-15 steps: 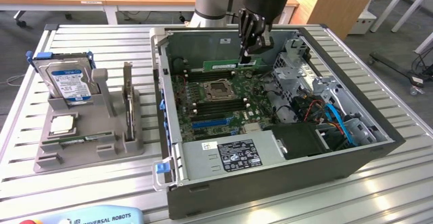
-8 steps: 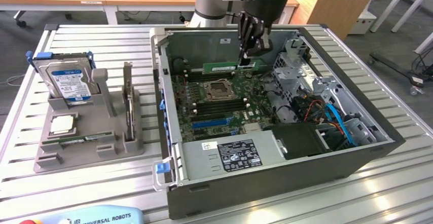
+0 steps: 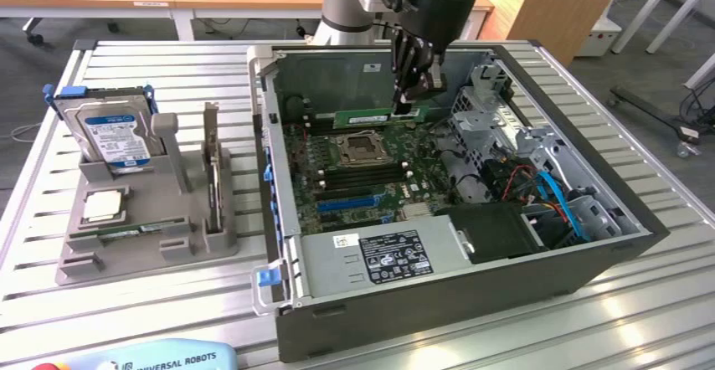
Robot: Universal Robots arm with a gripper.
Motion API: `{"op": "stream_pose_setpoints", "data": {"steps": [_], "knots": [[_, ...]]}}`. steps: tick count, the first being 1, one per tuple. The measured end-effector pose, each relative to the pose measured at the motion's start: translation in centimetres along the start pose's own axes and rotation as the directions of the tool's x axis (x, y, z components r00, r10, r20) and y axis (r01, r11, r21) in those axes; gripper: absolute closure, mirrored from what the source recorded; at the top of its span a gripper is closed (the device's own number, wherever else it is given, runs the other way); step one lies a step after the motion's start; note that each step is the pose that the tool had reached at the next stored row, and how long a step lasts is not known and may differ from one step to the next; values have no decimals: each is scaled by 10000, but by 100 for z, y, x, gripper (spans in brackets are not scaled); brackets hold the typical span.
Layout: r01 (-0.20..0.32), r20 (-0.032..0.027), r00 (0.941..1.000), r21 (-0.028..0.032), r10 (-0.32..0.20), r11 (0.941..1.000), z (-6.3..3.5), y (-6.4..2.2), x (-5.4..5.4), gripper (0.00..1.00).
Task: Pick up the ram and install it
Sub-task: 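Insert the ram into the slot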
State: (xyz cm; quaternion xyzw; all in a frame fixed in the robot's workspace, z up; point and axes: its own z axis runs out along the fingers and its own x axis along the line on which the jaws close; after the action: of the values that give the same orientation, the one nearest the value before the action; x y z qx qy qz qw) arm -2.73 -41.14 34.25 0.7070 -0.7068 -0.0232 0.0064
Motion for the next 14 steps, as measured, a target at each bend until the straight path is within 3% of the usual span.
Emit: {"op": "stream_pose_setpoints", "data": {"steps": [14], "knots": [[0, 0, 10000, 0, 0, 10000, 71, -3, 2, 88]]}}
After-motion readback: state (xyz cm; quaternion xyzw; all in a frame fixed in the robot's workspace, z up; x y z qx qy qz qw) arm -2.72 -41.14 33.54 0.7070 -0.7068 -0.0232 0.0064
